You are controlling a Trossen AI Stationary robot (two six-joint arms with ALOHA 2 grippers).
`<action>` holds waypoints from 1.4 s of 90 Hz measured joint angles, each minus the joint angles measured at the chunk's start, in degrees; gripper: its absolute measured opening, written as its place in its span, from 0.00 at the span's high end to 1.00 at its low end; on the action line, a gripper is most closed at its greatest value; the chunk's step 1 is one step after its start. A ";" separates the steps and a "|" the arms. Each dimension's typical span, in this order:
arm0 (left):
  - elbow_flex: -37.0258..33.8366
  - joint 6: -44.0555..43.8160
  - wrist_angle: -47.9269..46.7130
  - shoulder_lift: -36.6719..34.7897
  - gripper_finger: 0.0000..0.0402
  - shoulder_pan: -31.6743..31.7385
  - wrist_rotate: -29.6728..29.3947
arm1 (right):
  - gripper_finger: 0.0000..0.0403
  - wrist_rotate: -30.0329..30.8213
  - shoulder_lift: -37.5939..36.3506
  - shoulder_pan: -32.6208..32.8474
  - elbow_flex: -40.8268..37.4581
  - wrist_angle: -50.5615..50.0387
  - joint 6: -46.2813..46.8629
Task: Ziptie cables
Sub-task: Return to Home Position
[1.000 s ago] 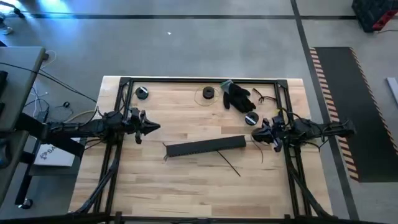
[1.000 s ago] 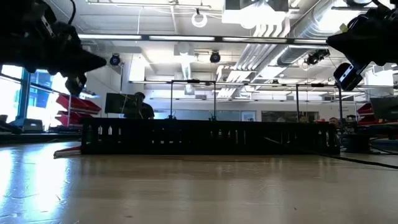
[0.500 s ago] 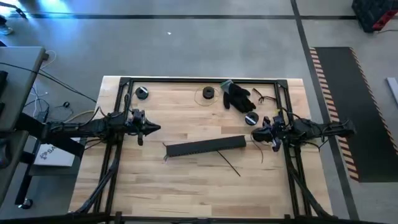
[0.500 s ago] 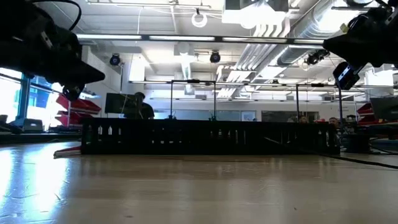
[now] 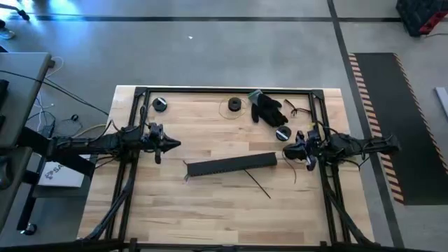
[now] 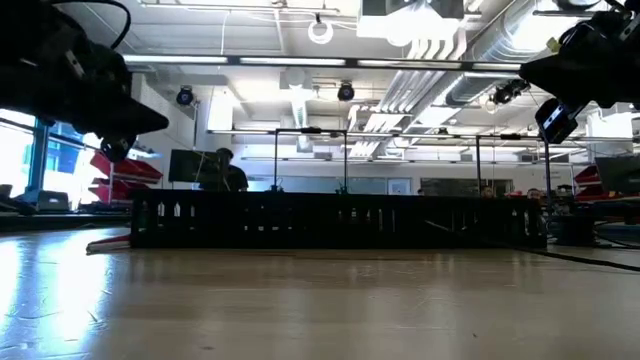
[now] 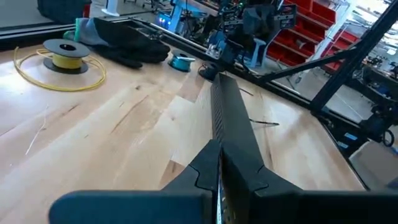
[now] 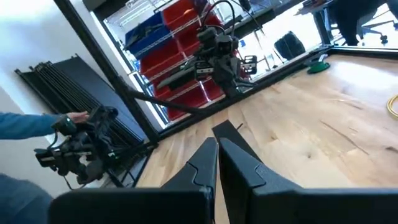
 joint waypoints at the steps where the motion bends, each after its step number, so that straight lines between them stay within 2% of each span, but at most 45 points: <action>1: 0.00 0.00 0.01 -0.02 1.00 -0.28 -0.04 | 1.00 0.00 0.00 0.00 0.00 0.00 0.00; 26: 0.00 0.00 0.03 0.04 1.00 -5.60 -0.46 | 1.00 0.00 0.00 0.00 0.00 0.00 0.00; 126: 0.00 0.00 0.05 0.06 1.00 -5.79 -0.57 | 1.00 0.00 0.01 0.00 0.00 0.01 0.00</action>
